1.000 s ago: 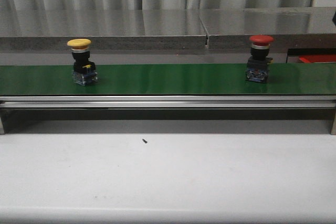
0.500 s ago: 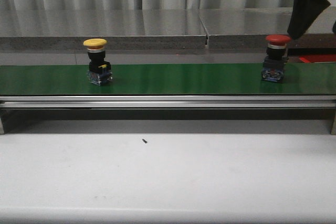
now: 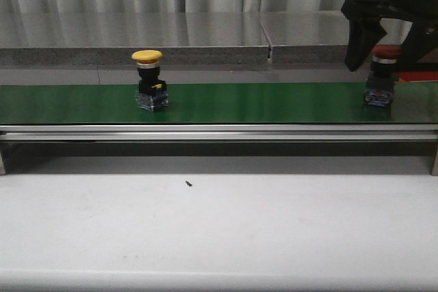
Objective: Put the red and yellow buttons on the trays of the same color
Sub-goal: 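Lower the right gripper onto the red button on the belt and grasp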
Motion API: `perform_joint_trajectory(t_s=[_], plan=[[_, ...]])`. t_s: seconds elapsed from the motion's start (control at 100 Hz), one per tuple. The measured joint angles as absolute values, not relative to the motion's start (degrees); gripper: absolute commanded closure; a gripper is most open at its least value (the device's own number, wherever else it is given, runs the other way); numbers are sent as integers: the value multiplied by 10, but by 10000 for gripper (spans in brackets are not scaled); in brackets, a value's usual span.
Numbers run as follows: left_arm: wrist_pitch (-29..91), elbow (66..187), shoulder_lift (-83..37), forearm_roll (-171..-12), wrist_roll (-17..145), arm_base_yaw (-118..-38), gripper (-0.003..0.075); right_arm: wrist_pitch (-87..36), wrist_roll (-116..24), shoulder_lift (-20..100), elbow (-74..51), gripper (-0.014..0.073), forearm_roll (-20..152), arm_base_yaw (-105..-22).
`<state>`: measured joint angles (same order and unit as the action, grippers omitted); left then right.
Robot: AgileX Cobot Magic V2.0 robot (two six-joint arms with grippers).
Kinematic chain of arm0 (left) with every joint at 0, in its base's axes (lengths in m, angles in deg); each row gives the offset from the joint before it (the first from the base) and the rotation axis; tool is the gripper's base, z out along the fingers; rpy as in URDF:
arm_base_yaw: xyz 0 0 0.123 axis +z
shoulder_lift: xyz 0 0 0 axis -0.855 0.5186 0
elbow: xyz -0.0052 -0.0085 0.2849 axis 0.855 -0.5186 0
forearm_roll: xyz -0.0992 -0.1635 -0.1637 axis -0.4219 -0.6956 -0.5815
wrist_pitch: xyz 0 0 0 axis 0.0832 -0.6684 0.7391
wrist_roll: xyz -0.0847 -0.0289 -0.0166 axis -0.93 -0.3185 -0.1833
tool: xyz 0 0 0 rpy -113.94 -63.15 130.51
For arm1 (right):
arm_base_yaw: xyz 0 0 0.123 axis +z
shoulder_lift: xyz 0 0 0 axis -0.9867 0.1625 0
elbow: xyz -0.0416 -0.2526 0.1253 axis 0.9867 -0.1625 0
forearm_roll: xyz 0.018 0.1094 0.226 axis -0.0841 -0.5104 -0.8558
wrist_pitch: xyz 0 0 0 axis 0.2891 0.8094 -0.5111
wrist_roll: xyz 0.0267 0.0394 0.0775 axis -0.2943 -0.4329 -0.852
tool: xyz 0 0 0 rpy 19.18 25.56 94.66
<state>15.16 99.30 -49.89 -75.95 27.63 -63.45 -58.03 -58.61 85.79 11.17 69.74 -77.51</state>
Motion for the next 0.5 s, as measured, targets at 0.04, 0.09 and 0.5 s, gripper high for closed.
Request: perform_joint_trajectory(t_s=[0.04,0.09,0.5], plan=[[152,993,-499,-760,276,-634,739,-580,-586,862,114,238,697,-775],[152,993,-499,-760,276,-634,739,-583,-586,864,117,390,699,-775],[152,993,-499,-760,277,-634,739,-650,-590,868,207,518,699,-844]])
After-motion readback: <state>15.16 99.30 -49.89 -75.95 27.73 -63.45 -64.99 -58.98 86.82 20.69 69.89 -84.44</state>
